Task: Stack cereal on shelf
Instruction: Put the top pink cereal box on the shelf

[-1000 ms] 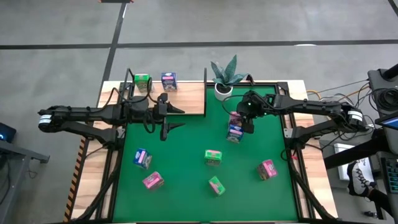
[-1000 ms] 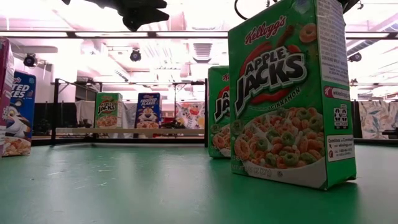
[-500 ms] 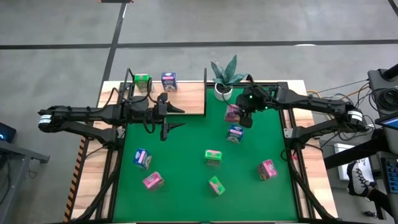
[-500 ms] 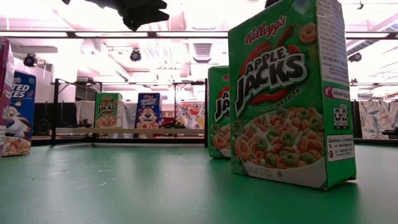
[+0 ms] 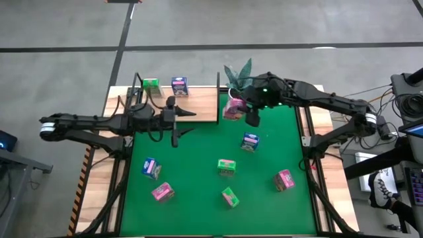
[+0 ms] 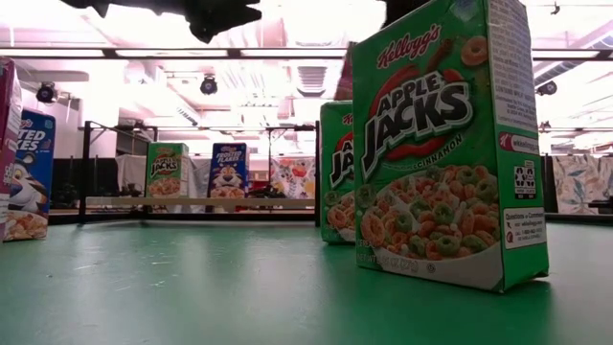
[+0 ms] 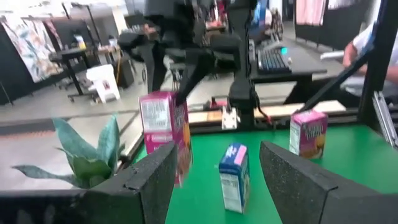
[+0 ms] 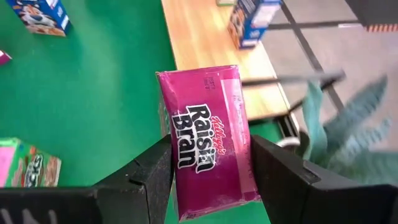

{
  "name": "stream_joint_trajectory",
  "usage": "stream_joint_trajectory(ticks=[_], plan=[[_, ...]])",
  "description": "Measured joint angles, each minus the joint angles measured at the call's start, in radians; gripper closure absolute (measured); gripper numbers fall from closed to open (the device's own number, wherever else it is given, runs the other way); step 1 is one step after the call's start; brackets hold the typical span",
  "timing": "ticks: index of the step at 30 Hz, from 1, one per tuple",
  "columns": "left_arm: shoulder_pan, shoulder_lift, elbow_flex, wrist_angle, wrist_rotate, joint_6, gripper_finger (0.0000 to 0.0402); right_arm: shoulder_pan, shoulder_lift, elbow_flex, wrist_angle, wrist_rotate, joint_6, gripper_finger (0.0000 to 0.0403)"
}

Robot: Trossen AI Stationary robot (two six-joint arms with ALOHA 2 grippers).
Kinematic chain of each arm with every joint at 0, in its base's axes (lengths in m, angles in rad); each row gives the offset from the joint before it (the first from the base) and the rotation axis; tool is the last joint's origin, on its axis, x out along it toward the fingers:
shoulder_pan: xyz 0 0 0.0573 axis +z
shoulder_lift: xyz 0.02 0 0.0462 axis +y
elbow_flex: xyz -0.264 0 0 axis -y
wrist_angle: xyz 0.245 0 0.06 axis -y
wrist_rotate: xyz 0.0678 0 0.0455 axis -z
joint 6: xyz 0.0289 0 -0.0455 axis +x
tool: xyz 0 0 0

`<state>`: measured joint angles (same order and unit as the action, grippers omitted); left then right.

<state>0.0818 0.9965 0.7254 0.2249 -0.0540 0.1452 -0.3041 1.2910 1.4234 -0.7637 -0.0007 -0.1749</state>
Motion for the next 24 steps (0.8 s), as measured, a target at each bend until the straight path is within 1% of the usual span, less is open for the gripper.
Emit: stream_joint_trajectory(ticks=[2, 4, 8, 15, 19, 24], plan=[[0.000, -0.021, -0.022, 0.052, -0.001, 0.000, 0.0189, 0.009, 0.052, 0.045, 0.004, -0.001, -0.024, 0.0216], [0.000, -0.049, -0.042, 0.087, -0.023, 0.002, 0.0189, 0.018, 0.106, 0.092, 0.004, -0.001, -0.052, 0.0216], [0.000, -0.103, -0.062, 0.112, -0.062, 0.026, 0.0189, 0.031, 0.209, 0.196, 0.013, -0.001, -0.091, 0.0216], [0.000, -0.173, -0.134, 0.196, -0.067, 0.038, 0.0189, 0.031, 0.388, 0.380, 0.014, -0.003, -0.149, 0.0216], [0.000, -0.192, -0.190, 0.248, -0.067, 0.031, 0.0189, 0.027, 0.498, 0.475, 0.010, -0.005, -0.212, 0.0216], [0.000, -0.191, -0.247, 0.349, -0.067, 0.033, 0.0189, 0.002, 0.629, 0.595, 0.013, 0.004, -0.251, 0.0216]])
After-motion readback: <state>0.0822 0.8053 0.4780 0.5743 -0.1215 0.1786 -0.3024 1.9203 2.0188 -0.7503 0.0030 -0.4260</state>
